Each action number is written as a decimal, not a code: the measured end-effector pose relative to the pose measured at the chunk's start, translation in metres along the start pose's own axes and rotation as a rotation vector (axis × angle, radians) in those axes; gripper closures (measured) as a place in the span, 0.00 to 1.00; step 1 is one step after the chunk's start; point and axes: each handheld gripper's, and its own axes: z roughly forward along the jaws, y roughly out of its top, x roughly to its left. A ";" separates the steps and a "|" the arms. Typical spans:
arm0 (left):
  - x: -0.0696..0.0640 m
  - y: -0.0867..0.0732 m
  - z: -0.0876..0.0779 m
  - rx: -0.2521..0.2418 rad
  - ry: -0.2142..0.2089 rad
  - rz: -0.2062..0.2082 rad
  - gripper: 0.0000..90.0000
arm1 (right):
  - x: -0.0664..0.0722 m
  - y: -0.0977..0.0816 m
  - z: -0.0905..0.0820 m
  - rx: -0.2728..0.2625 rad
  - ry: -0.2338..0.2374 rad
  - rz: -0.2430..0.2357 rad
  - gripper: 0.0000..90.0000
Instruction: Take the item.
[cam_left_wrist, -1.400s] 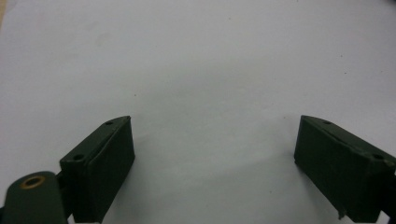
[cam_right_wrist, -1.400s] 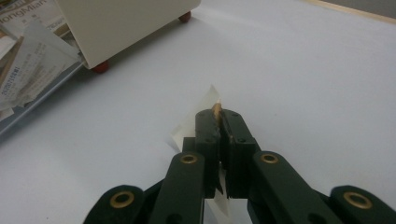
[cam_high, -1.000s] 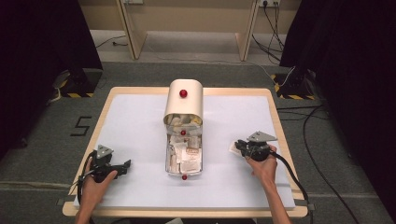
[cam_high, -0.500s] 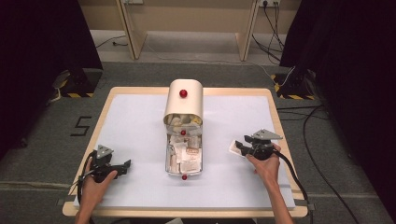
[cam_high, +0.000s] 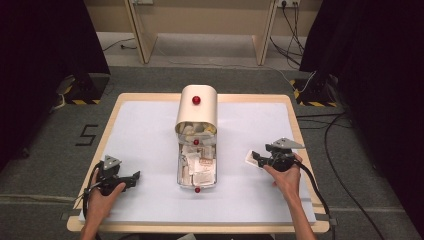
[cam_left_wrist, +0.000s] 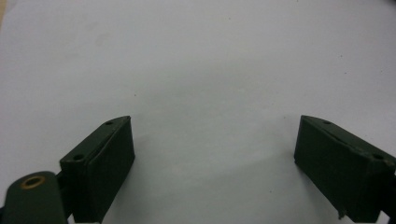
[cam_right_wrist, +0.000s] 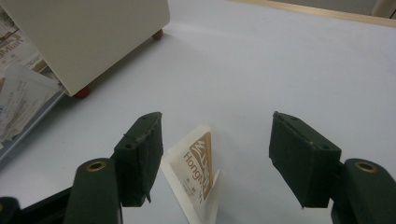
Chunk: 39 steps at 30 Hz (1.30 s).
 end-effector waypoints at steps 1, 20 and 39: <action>0.000 0.000 0.000 0.000 0.000 0.000 0.13 | 0.000 0.000 0.000 0.000 -0.002 0.000 0.39; 0.000 0.000 0.000 0.001 0.000 0.002 0.13 | 0.002 -0.001 -0.014 -0.009 -0.009 -0.017 0.38; 0.000 0.000 0.000 0.001 0.000 0.001 0.13 | 0.008 -0.001 -0.024 -0.013 -0.007 -0.037 0.37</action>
